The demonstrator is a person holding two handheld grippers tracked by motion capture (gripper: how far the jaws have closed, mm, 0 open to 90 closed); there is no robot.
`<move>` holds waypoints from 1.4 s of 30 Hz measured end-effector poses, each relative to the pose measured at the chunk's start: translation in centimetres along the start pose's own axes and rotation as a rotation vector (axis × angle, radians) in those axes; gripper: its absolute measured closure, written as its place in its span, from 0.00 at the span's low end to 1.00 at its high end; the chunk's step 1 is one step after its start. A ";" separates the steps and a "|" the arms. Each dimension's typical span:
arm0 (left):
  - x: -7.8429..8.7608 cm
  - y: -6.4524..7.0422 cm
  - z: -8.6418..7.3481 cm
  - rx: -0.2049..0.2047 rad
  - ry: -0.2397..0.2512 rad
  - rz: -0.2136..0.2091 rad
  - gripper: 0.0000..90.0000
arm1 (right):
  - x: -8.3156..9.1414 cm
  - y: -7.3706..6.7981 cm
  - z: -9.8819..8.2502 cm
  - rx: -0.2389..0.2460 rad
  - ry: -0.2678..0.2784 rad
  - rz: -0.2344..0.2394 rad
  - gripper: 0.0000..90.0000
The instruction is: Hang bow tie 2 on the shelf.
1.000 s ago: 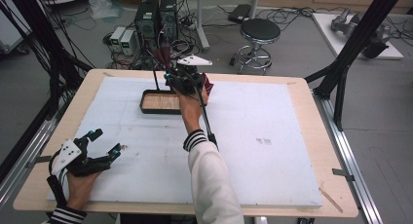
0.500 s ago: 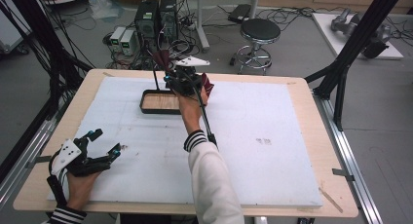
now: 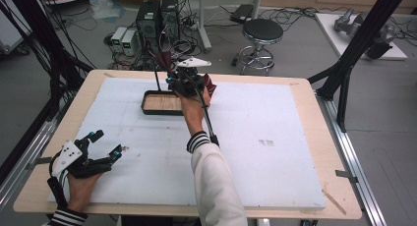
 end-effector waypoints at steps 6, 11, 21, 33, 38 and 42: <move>0.0 0.0 0.0 -0.002 -0.003 -0.001 0.14 | -0.1 0.0 -0.1 0.004 -0.006 0.000 0.83; 0.0 0.0 0.0 -0.002 -0.003 -0.001 0.14 | -0.1 0.0 -0.2 0.009 -0.010 -0.006 0.77; 0.0 0.0 0.0 -0.008 -0.005 -0.002 0.14 | 0.4 -0.2 0.1 0.028 -0.009 0.003 0.61; -0.1 0.0 0.0 -0.004 -0.009 0.000 0.14 | 4.7 -0.5 2.0 0.028 0.044 0.039 0.28; -0.1 0.0 0.0 -0.005 -0.010 0.001 0.14 | 7.7 -0.6 2.9 0.039 0.073 0.060 0.19; -0.1 0.0 0.0 -0.005 -0.010 0.000 0.14 | 9.9 -0.2 2.8 0.056 0.122 0.054 0.17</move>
Point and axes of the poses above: each handheld gripper's, and its own axes: x roughly backward along the jaws, z roughly out of its top, y roughly to its right, the point moved 7 cm from there along -x, roughly forward along the jaws, and after that the axes turned 7 degrees about -z, right-handed, at the moved point
